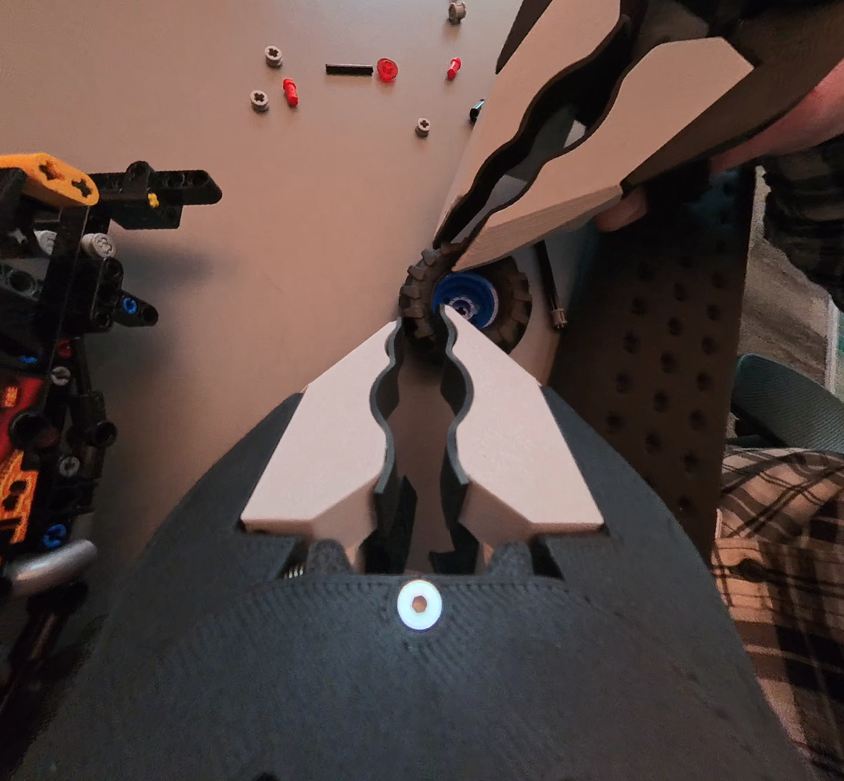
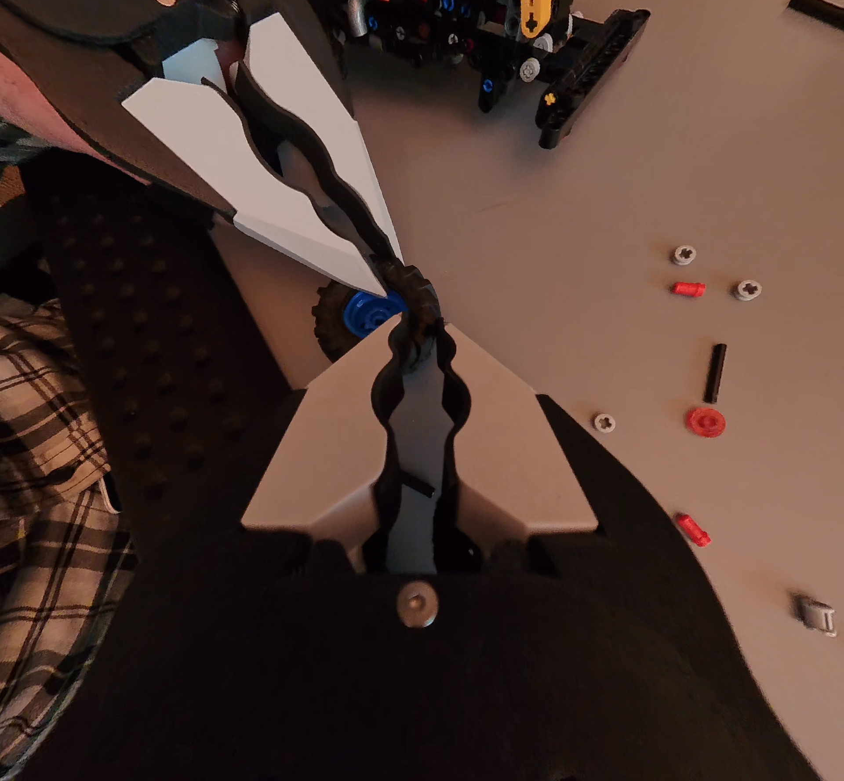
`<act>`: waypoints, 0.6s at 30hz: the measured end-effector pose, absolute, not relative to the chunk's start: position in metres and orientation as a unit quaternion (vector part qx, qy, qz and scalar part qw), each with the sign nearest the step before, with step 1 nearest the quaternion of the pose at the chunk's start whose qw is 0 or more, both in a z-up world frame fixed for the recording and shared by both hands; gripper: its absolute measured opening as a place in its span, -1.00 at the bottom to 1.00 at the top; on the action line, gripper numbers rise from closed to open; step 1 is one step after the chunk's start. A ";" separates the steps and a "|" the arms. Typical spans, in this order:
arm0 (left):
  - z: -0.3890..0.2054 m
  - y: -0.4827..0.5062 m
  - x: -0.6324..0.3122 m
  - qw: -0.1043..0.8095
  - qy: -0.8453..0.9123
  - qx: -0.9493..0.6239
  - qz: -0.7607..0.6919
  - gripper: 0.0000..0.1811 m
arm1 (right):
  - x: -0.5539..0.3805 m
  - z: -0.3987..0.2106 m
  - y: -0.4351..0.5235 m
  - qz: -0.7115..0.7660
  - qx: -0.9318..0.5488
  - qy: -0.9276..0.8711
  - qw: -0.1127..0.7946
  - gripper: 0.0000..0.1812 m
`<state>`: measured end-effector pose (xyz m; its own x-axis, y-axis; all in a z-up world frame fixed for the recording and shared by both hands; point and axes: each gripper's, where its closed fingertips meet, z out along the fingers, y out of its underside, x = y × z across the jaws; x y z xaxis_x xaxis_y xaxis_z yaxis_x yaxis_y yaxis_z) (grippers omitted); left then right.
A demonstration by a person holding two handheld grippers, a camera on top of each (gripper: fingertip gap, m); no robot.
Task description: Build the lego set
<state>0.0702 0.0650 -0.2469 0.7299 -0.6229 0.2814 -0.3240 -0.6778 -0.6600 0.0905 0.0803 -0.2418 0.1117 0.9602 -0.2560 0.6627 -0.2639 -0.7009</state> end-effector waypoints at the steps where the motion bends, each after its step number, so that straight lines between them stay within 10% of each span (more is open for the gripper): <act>1: -0.246 0.064 0.069 0.301 0.267 -0.882 -0.246 -0.86 | 0.090 -0.242 0.081 0.342 -0.715 -0.571 0.216 -0.89; 18: -0.249 0.070 0.066 0.325 0.232 -0.887 -0.231 -0.87 | 0.081 -0.248 0.089 0.227 -0.722 -0.599 0.261 -0.91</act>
<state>0.0658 0.0700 -0.2485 0.7854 -0.5617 0.2600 -0.2608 -0.6813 -0.6840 0.0815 0.0888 -0.2476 0.1799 0.9836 -0.0144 0.7467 -0.1461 -0.6489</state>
